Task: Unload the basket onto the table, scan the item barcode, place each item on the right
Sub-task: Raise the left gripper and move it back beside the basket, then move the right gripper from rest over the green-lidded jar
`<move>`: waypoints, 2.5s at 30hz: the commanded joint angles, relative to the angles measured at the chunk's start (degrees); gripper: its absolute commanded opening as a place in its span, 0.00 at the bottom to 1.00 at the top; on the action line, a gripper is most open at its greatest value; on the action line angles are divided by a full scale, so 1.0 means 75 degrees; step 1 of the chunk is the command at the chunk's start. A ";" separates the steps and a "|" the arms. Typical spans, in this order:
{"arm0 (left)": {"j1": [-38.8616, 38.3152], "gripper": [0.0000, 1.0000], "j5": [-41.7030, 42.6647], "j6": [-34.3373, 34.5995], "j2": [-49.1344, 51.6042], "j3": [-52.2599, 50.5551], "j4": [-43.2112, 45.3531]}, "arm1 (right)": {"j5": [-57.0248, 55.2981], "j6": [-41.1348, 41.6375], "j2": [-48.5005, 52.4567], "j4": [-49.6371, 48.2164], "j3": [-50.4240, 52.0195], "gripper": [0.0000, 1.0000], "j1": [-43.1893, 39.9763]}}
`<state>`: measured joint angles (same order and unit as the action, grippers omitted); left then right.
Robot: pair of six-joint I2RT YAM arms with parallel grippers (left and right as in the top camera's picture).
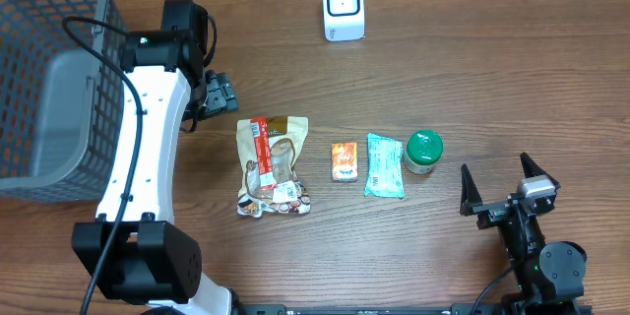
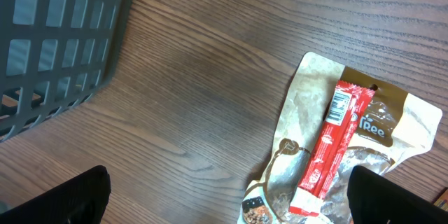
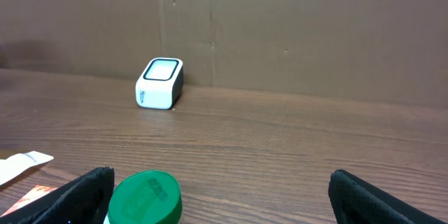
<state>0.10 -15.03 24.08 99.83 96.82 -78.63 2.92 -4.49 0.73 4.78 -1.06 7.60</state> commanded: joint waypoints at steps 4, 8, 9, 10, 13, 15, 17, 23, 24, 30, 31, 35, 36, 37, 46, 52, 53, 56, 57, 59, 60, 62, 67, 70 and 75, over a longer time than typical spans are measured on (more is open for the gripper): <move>-0.0017 1.00 -0.0055 0.0140 0.0017 0.0169 0.0000 | -0.0044 -0.0009 -0.0052 -0.0017 0.0082 1.00 0.0003; -0.0017 0.99 -0.0055 0.0140 0.0017 0.0169 0.0000 | -0.0044 -0.0012 -0.0052 -0.0017 0.0082 1.00 0.0003; -0.0015 1.00 -0.0055 0.0140 0.0017 0.0169 0.0000 | -0.0044 -0.0009 -0.0052 -0.0017 0.0082 1.00 0.0003; -0.0015 1.00 -0.0055 0.0140 0.0017 0.0169 0.0000 | -0.0044 -0.0012 -0.0052 -0.0017 0.0082 1.00 0.0003; -0.0017 1.00 -0.0052 0.0140 0.0017 0.0169 0.0000 | -0.0044 -0.0009 -0.0052 -0.0017 0.0082 1.00 0.0003; -0.0015 0.99 -0.0055 0.0140 0.0017 0.0169 0.0000 | -0.0044 -0.0012 -0.0052 -0.0017 0.0082 1.00 0.0003; -0.0017 1.00 -0.0055 0.0140 0.0017 0.0169 0.0000 | -0.0044 -0.0012 -0.0052 -0.0017 0.0082 1.00 0.0003; -0.0017 0.99 -0.0055 0.0140 0.0017 0.0169 0.0000 | -0.0044 -0.0009 -0.0052 -0.0017 0.0082 1.00 0.0003; -0.0017 1.00 -0.0055 0.0140 0.0017 0.0169 -0.0003 | -0.0044 -0.0012 -0.0052 -0.0017 0.0082 1.00 0.0003; -0.0017 0.99 -0.0055 0.0140 0.0017 0.0169 0.0000 | -0.0044 -0.0012 -0.0052 -0.0017 0.0082 1.00 0.0003; -0.0015 1.00 -0.0055 0.0140 0.0017 0.0169 0.0000 | -0.0044 -0.0012 -0.0052 -0.0017 0.0082 1.00 0.0003; -0.0017 1.00 -0.0055 0.0140 0.0017 0.0169 0.0000 | -0.0044 -0.0012 -0.0052 -0.0017 0.0082 1.00 0.0003; -0.0017 0.99 -0.0052 0.0140 0.0017 0.0169 0.0000 | -0.0044 -0.0009 -0.0052 -0.0017 0.0082 1.00 0.0003; -0.0017 1.00 -0.0055 0.0140 0.0017 0.0169 0.0000 | -0.0044 -0.0009 -0.0052 -0.0017 0.0082 1.00 0.0003; -0.0017 1.00 -0.0055 0.0140 0.0017 0.0169 0.0000 | -0.0044 -0.0009 -0.0052 -0.0017 0.0082 1.00 0.0003; -0.0017 1.00 -0.0055 0.0140 0.0017 0.0169 0.0000 | -0.0047 -0.0009 -0.0052 -0.0020 0.0082 1.00 0.0003; -0.0017 0.99 -0.0052 0.0140 0.0017 0.0169 0.0000 | -0.0035 -0.0006 -0.0052 -0.0020 0.0082 1.00 0.0003; -0.0015 1.00 -0.0052 0.0140 0.0017 0.0169 0.0000 | -0.0032 0.0023 -0.0052 -0.0020 0.0082 1.00 0.0009; -0.0015 1.00 -0.0055 0.0140 0.0017 0.0169 0.0000 | -0.0012 0.0035 -0.0052 -0.0023 0.0082 1.00 0.0009; -0.0017 1.00 -0.0052 0.0140 0.0017 0.0169 0.0000 | -0.0006 0.0542 -0.0052 -0.0038 0.0076 1.00 0.0009; -0.0015 1.00 -0.0055 0.0140 0.0017 0.0169 0.0000 | 0.0003 0.1145 -0.0052 -0.0076 0.0035 1.00 0.0009; -0.0017 1.00 -0.0055 0.0140 0.0017 0.0169 0.0000 | 0.0023 0.1626 -0.0052 -0.0052 -0.0131 1.00 0.0009; -0.0015 1.00 -0.0055 0.0140 0.0017 0.0169 0.0000 | 0.0020 0.1629 -0.0052 0.0315 -0.0944 1.00 0.0009; -0.0017 1.00 -0.0052 0.0140 0.0017 0.0169 0.0000 | 0.0020 0.1632 -0.0044 0.0970 -0.1731 1.00 0.0009; -0.0017 1.00 -0.0055 0.0140 0.0017 0.0169 0.0000 | 0.0020 0.1632 0.0300 0.2428 -0.3544 1.00 0.0009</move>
<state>0.10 -15.05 24.08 99.83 96.82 -78.61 3.03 7.03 1.17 20.16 -20.64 7.60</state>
